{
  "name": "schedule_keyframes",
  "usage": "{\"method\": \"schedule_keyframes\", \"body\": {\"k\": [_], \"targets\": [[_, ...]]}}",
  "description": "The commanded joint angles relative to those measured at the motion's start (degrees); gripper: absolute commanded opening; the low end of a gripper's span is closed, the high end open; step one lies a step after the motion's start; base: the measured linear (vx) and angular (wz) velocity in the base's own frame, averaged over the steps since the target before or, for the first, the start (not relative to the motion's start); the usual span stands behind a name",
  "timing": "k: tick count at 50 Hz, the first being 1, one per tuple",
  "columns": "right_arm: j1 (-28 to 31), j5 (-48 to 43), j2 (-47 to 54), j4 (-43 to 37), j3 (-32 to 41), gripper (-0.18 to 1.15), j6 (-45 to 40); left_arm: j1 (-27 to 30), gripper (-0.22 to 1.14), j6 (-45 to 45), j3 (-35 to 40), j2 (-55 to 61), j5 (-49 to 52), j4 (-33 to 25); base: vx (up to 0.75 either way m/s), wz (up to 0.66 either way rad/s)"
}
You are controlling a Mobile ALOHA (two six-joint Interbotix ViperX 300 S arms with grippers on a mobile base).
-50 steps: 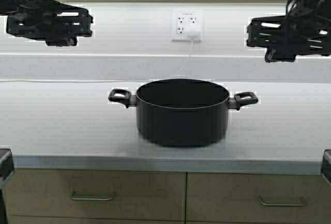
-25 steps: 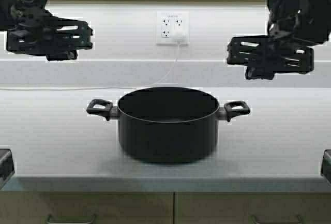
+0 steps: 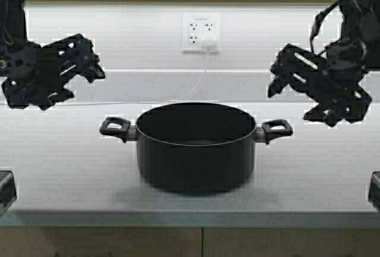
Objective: Open the cabinet, put the pot inside, then close it
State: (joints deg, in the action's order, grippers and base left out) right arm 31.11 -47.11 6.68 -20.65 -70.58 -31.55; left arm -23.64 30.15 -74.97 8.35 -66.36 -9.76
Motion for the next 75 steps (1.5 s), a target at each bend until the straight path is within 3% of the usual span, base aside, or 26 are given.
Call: {"method": "schedule_keyframes", "body": {"k": [1,16,35,43,56,75], "targets": [[-0.1,-6.2,7.7,-1.3,0.9,1.02,-1.1,-0.1,1.02,1.6,2.0,9.9,-7.7,-1.2,0.00,0.00],[-2.9,-26.5,24.2,0.5,4.0,1.02,-13.1,2.4,1.02,13.9,9.1,26.4,-21.5,-1.3,0.00,0.00],[-8.7,-39.0,37.7,8.2,12.8,1.02,-25.6,5.2,1.02,19.3,17.8,32.6,-22.6,2.3,0.00,0.00],[-9.8,-40.9,41.1,10.9,16.4,1.02,-30.1,5.3,1.02,23.6,22.1,35.5,-22.6,4.2,0.00,0.00],[-10.3,-42.0,42.2,11.7,18.5,1.02,-30.6,5.4,1.02,32.7,27.3,41.7,-22.7,4.3,0.00,0.00],[-16.1,-42.0,43.9,22.6,22.2,0.98,-32.1,5.4,1.00,33.5,30.5,43.5,-23.2,5.7,0.00,0.00]]}}
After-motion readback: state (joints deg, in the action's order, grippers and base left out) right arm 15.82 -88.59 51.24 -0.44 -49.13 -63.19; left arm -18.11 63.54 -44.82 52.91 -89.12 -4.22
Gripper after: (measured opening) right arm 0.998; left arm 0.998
